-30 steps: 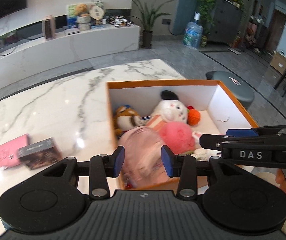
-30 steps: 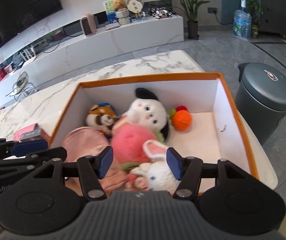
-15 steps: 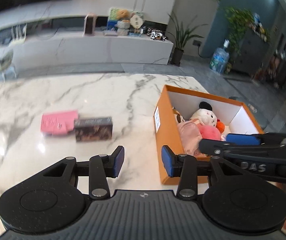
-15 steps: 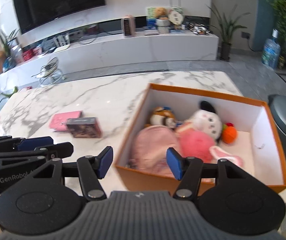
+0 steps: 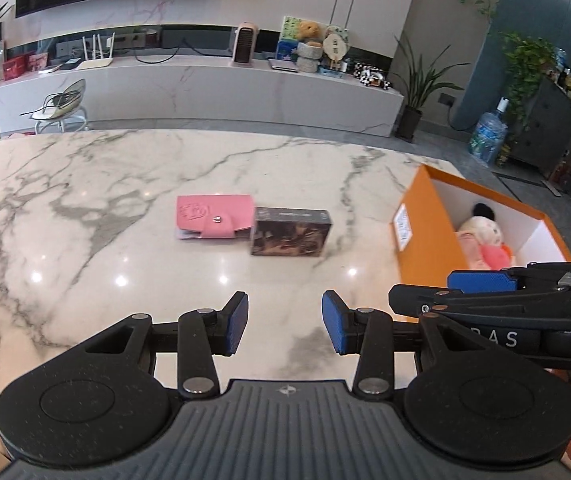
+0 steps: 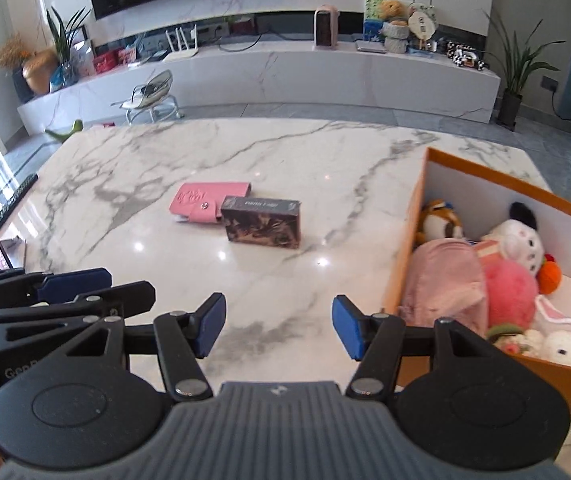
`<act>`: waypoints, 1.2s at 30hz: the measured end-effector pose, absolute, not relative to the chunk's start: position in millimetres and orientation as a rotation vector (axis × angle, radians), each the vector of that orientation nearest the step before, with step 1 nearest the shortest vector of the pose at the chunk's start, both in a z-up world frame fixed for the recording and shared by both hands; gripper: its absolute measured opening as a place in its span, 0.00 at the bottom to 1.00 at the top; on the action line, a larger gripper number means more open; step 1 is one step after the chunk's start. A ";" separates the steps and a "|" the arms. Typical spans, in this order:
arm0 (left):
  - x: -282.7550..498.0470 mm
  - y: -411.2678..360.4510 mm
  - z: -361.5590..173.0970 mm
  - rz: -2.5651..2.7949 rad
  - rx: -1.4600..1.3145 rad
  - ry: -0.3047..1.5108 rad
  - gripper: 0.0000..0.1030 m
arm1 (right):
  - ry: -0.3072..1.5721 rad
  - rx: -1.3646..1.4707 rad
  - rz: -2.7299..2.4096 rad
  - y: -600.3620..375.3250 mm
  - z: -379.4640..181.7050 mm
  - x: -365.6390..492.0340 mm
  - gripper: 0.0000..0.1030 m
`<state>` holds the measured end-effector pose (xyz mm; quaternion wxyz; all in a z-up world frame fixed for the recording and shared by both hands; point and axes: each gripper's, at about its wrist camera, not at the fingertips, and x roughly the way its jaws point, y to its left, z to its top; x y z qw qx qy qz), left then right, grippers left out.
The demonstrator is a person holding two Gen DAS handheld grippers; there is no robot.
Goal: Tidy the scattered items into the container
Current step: 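Withdraw both tools from the box toward the pink card holder and photo card box, then grasp the pink card holder with the left tool while the right tool grasps the photo card box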
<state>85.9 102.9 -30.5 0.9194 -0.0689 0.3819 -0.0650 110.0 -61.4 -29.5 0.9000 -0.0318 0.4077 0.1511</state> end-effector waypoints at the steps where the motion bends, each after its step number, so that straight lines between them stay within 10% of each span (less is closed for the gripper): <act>1: 88.1 106.2 -33.2 -0.131 -0.140 0.789 0.46 | 0.849 -0.067 0.315 -58.2 -32.1 112.6 0.60; 36: 235.5 158.2 -94.6 -0.191 0.119 0.903 0.61 | 0.924 -0.299 0.410 16.5 -84.8 279.1 0.73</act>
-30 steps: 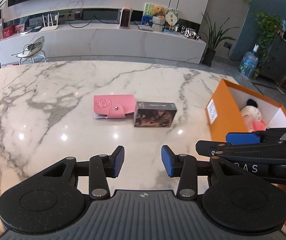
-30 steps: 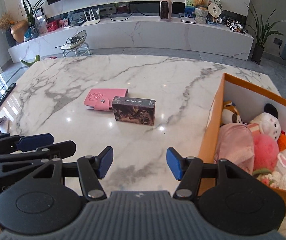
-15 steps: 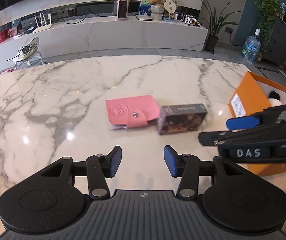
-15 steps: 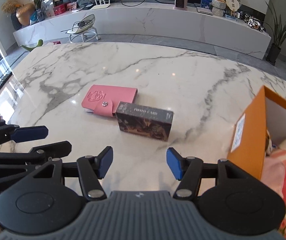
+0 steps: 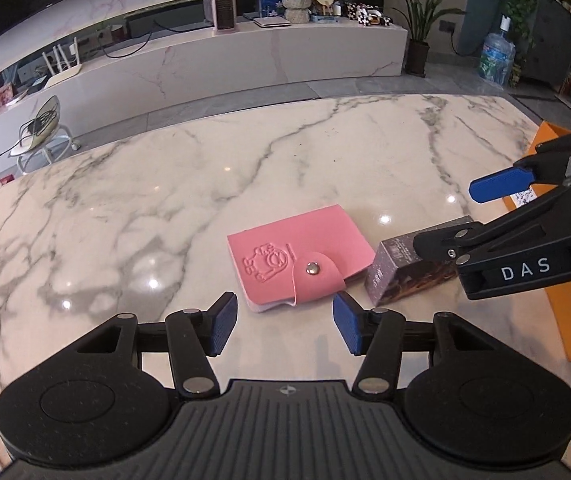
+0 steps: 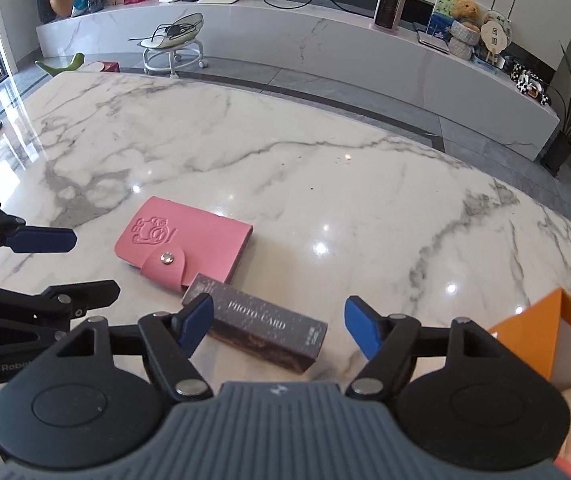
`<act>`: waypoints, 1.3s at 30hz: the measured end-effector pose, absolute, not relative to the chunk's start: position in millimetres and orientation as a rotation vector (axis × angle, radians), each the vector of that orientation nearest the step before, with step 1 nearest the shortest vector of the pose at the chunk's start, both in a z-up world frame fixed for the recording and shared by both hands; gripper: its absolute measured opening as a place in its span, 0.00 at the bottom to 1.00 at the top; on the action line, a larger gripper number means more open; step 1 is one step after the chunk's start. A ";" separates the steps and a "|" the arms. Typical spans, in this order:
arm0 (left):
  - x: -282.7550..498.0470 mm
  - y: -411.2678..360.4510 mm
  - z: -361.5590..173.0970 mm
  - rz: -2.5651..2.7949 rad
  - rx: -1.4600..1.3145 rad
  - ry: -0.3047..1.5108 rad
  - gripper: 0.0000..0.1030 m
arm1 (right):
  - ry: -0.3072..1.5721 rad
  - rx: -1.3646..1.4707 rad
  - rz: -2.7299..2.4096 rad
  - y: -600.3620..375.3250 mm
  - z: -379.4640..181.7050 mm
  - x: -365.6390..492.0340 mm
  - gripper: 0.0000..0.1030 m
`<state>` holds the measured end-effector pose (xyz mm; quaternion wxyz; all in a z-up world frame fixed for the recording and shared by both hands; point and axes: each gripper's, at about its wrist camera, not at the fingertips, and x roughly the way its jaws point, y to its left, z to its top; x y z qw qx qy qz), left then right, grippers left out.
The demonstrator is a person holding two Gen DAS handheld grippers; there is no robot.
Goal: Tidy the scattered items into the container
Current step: 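Grasp the pink card holder with the left tool while the right tool grasps the photo card box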
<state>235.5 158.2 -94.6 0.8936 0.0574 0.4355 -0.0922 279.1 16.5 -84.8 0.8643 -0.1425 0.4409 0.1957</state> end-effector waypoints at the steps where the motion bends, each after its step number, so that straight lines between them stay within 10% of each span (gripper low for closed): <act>1: 239.5 157.0 -96.8 -0.202 0.130 0.905 0.63 | 0.931 -0.298 0.413 16.9 -87.1 283.2 0.73; 29: 308.3 129.8 -118.9 -0.403 0.341 0.902 0.72 | 0.985 -0.360 0.541 20.9 -99.9 289.9 0.74; 39: 337.9 151.4 -127.8 -0.352 0.068 0.963 0.74 | 0.983 -0.369 0.510 11.3 -102.7 293.5 0.53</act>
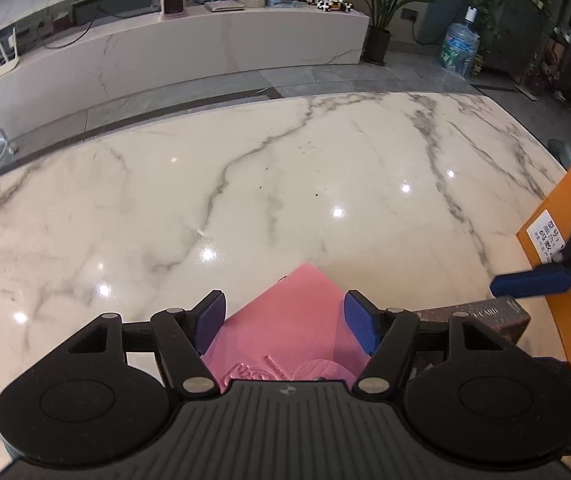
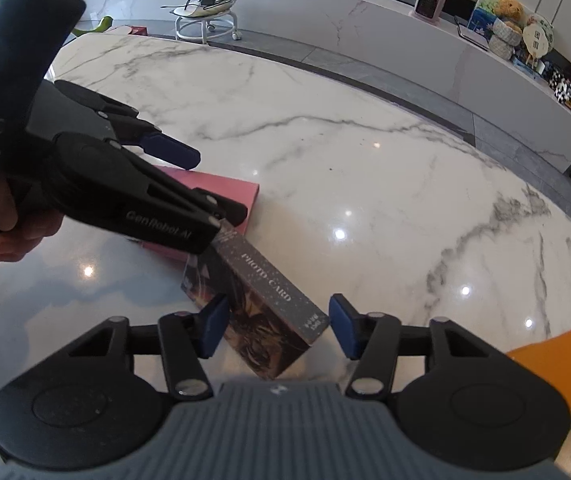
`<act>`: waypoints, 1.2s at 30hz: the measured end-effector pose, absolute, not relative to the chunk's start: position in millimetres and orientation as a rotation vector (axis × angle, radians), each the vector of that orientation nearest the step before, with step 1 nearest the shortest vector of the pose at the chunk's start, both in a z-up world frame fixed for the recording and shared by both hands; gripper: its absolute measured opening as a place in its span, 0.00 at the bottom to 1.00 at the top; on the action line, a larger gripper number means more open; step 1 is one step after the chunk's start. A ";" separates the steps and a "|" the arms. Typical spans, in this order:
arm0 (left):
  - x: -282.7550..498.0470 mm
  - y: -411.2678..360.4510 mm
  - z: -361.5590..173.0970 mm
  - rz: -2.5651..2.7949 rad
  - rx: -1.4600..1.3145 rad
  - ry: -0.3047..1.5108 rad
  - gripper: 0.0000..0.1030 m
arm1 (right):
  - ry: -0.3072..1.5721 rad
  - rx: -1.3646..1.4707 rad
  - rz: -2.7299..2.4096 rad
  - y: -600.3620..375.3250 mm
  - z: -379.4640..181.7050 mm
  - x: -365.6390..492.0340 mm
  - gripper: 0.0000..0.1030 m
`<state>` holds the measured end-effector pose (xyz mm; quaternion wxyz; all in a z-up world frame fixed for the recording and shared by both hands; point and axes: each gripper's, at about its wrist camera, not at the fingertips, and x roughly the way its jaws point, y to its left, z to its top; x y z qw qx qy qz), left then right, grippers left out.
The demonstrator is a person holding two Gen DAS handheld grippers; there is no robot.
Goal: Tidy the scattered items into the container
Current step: 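Grasp the pink card holder with the left tool while the right tool grasps the photo card box, then lift the pink card holder and photo card box off the table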
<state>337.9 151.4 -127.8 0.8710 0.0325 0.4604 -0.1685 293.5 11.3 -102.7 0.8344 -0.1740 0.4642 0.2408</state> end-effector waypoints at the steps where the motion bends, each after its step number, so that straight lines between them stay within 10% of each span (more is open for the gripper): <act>1: 337.4 151.3 -127.1 -0.348 0.072 0.970 0.72 | 0.988 -0.363 0.508 10.3 -102.1 291.8 0.50; 13: 282.0 165.5 -121.9 -0.265 0.036 1.024 0.59 | 1.013 -0.363 0.500 5.6 -92.8 253.2 0.31; 36: 132.7 156.2 -107.1 -0.101 0.053 1.057 0.43 | 1.049 -0.342 0.525 2.0 -85.2 133.0 0.25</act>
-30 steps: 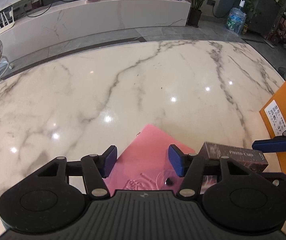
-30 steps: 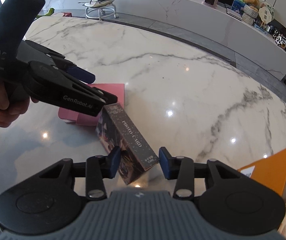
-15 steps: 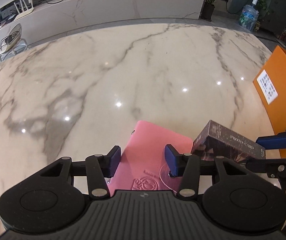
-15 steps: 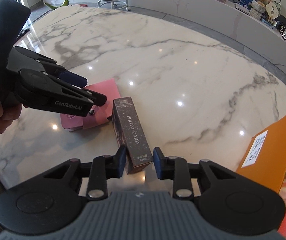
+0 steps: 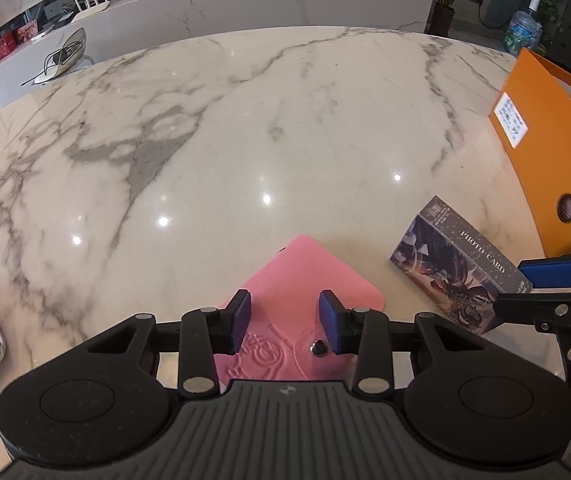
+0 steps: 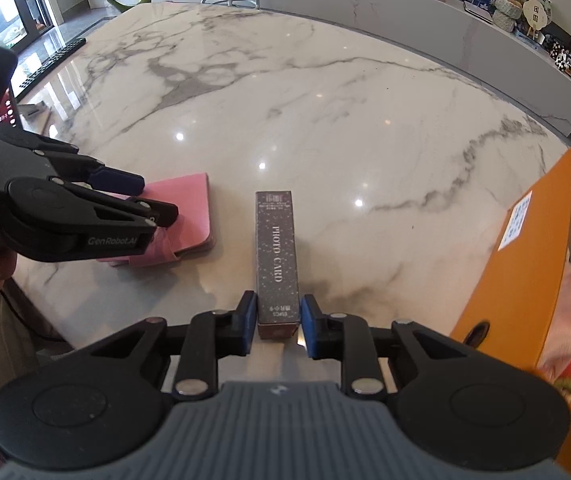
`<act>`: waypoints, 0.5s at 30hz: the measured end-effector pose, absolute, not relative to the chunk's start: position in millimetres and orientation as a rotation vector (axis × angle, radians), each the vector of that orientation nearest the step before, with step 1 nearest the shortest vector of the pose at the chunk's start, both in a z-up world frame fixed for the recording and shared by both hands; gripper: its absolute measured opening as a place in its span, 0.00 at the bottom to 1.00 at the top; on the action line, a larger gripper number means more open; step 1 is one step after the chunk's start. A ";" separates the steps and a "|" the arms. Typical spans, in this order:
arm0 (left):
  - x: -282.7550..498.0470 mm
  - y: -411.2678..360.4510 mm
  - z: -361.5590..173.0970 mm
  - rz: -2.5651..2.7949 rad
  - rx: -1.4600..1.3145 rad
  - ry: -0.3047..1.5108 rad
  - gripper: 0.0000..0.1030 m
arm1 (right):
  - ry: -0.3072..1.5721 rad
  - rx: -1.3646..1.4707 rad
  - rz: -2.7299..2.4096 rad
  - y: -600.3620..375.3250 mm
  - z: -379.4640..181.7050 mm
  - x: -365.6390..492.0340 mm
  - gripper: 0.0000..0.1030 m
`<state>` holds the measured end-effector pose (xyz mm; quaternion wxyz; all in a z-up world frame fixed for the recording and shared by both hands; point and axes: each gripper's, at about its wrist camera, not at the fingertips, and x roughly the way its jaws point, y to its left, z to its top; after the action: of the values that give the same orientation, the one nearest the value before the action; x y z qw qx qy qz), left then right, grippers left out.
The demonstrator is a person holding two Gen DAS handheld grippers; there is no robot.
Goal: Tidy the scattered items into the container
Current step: 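Lift the pink card holder and photo card box off the table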
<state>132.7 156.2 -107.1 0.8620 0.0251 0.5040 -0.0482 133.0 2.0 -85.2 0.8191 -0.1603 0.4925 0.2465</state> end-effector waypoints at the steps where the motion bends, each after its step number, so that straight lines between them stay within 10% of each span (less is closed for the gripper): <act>1: 129.0 155.2 -106.6 -0.103 0.058 1.052 0.43 | 1.050 -0.338 0.526 1.2 -84.7 128.4 0.25; 7: 108.1 144.4 -88.9 -0.170 0.168 0.919 0.77 | 1.032 -0.313 0.507 -4.7 -81.8 111.7 0.30; 15: 88.3 131.3 -103.5 -0.272 0.492 0.912 0.84 | 0.961 -0.302 0.489 -5.5 -75.4 112.6 0.50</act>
<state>88.3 131.3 -103.5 0.8598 0.2346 0.4346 -0.1298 112.6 -5.5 -75.4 0.8472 -0.1434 0.4560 0.2319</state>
